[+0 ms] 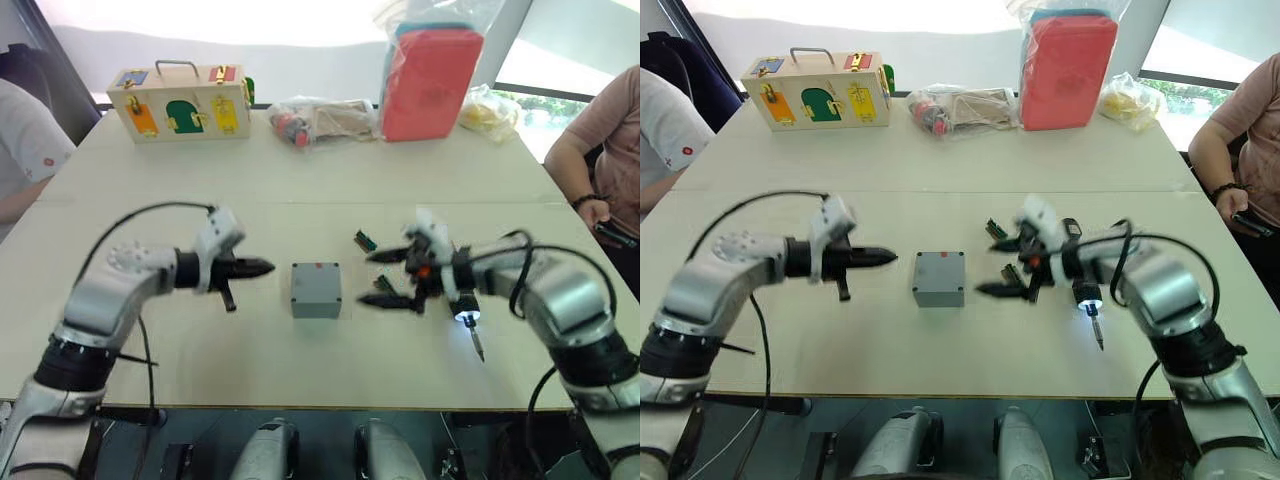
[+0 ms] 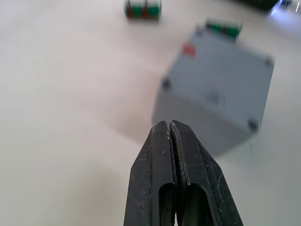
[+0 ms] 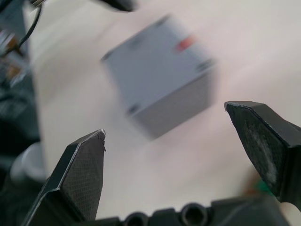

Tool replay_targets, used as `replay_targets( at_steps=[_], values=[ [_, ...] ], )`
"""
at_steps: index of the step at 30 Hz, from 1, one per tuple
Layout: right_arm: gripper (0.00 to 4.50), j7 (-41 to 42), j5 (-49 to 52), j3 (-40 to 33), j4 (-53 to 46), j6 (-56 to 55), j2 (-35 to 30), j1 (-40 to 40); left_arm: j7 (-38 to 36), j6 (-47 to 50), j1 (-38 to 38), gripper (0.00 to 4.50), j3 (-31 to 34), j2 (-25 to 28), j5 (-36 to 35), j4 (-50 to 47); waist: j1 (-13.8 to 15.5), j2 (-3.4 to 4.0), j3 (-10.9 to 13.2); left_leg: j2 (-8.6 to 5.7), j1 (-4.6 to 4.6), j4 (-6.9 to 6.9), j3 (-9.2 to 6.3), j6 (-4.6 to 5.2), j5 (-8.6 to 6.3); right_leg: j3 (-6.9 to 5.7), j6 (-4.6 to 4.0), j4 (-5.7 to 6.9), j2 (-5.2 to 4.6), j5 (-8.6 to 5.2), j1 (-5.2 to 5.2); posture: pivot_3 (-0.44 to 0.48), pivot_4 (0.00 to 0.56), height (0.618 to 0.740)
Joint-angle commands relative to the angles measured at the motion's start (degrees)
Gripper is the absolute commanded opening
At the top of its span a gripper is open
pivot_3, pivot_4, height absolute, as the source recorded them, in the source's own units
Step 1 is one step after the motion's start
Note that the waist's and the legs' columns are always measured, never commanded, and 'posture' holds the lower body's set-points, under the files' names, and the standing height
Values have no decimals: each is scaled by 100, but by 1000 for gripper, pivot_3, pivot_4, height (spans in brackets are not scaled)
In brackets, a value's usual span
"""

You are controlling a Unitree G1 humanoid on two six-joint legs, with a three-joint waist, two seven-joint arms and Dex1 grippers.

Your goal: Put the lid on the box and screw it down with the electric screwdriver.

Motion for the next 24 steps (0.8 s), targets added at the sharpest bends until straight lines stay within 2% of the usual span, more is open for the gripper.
replay_targets(
  at_steps=[1,6,10,15,18,24],
  values=[
    [4427,-727,-258,-375,1341,-717,728,-476,-15,113,-204,0,38,-127,-232,-180,-45,-1,-1,0,2,-1,0,-2,1,0,0,1,2,0,1,0,150,738],
    [4427,-1042,-943,-164,2841,-1745,1217,-900,34,21,-254,0,-121,-206,-94,-175,-38,1,0,0,1,-10,7,-49,29,5,0,12,8,0,-14,0,150,738],
    [4427,-941,-1212,-7,3448,-2179,1430,-1021,107,-48,-341,0,-170,-265,-46,-120,-38,1,0,0,0,-7,9,-49,30,6,0,15,9,0,-13,0,150,738],
    [3198,-878,-1342,-19,3731,-2414,1545,-1042,109,-109,-273,0,-263,-276,19,-186,-39,1,0,0,0,-6,8,-49,30,5,0,16,10,0,-13,0,150,738],
    [2263,-839,-1409,-8,3799,-2449,1575,-1031,133,-117,-250,0,-270,-310,43,-187,-41,1,0,0,0,-6,8,-50,30,5,1,17,12,0,-13,0,150,738],
    [2263,-820,-1539,-23,3929,-2543,1630,-1026,137,-182,-236,0,-326,-309,101,-134,-44,1,0,0,0,-5,7,-50,30,6,0,20,12,0,-14,0,150,738]
  ],
)
